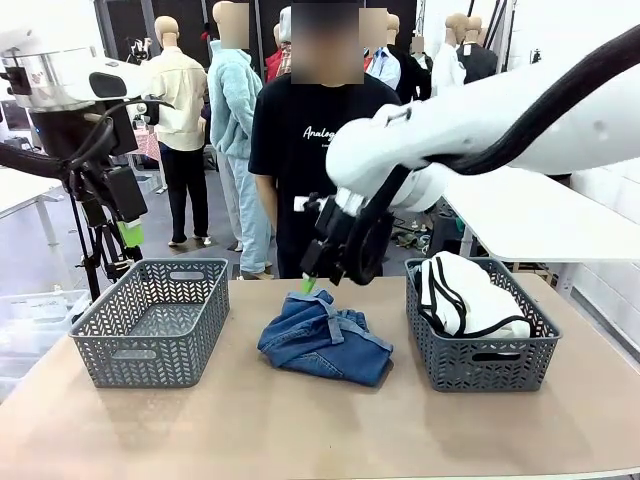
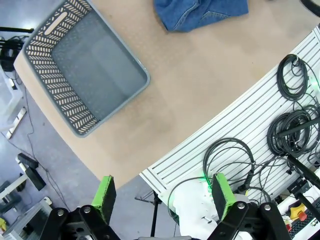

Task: Sort the tops and bottoms.
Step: Lift clothes from the center of the table with your right hand.

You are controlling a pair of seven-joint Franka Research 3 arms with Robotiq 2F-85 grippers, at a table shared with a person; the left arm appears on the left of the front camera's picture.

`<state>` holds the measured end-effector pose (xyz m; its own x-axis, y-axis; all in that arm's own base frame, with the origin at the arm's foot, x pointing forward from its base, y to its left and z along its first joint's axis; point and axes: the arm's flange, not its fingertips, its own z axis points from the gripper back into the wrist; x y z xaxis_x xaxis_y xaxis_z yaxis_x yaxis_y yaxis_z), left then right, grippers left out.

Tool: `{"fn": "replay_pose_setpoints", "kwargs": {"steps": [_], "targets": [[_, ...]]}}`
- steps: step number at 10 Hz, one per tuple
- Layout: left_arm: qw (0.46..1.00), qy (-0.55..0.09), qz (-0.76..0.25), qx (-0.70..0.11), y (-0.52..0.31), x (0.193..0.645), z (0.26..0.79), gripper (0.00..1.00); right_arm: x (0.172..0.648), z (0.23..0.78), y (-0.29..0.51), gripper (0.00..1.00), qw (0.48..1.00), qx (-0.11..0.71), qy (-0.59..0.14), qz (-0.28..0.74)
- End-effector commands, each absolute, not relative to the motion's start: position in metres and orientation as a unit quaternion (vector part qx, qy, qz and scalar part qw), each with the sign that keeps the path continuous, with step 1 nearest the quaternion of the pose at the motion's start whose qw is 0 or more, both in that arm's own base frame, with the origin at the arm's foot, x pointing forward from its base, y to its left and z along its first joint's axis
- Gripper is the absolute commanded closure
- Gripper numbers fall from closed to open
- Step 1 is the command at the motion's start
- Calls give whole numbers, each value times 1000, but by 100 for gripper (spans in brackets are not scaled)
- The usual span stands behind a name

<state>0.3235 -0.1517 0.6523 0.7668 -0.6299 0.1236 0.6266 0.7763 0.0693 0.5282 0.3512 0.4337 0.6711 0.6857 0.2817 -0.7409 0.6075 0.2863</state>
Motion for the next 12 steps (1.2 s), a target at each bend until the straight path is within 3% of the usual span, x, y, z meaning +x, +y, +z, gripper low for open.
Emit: {"fn": "replay_pose_setpoints", "kwargs": {"steps": [1, 3, 12], "targets": [[936, -72, -343, 7, -150, 324, 655, 0, 561, 416, 356, 0, 906, 165, -77, 381], [936, -72, -343, 7, -150, 324, 655, 0, 564, 410, 361, 0, 913, 130, -107, 372], [936, -72, -343, 7, -150, 324, 655, 0, 581, 349, 379, 0, 914, 170, -24, 367]]}}
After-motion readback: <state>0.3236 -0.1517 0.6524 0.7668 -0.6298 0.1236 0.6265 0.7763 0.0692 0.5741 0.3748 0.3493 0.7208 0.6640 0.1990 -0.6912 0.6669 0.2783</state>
